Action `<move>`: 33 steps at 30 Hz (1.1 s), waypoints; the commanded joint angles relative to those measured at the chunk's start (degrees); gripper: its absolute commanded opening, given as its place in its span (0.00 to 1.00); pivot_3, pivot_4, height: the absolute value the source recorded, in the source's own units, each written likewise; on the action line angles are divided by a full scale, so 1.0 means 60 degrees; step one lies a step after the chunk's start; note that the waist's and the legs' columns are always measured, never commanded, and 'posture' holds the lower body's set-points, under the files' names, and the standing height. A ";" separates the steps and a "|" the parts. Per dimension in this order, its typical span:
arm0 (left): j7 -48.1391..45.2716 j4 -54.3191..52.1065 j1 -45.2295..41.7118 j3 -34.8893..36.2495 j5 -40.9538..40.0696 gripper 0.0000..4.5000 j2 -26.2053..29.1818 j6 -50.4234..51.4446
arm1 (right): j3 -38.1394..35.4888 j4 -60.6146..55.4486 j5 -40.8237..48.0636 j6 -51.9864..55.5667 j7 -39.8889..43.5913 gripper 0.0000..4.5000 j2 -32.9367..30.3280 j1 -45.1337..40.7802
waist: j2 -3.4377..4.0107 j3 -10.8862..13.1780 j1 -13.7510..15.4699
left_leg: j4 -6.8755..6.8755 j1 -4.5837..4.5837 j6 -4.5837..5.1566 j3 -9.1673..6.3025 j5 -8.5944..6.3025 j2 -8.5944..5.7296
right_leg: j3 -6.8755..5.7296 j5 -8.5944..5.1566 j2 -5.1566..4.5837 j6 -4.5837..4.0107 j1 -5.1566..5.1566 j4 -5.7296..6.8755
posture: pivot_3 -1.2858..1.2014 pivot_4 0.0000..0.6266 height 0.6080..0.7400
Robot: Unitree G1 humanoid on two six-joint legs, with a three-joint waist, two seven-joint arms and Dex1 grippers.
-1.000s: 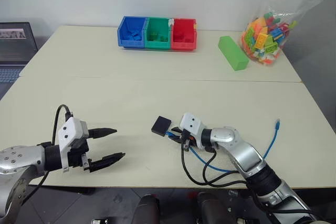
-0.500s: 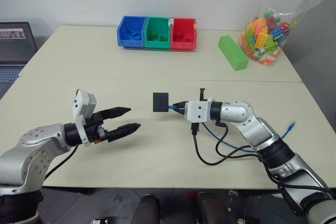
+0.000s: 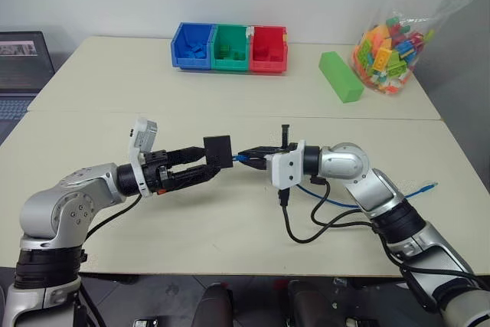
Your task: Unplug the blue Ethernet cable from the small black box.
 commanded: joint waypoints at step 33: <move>-0.1696 -0.0022 -0.0512 -0.0639 -0.0145 0.17 0.0377 0.0121 | -0.0543 -0.2904 0.2157 0.2852 0.1961 0.50 -0.1016 0.0832 | 0.0000 0.0000 0.0006 | 0.0003 0.0000 0.0000 0.0000 0.0000 -0.0001 | 0.0002 0.0000 -0.0001 0.0000 0.0003 -0.0002 | 0.52 0.24 1.00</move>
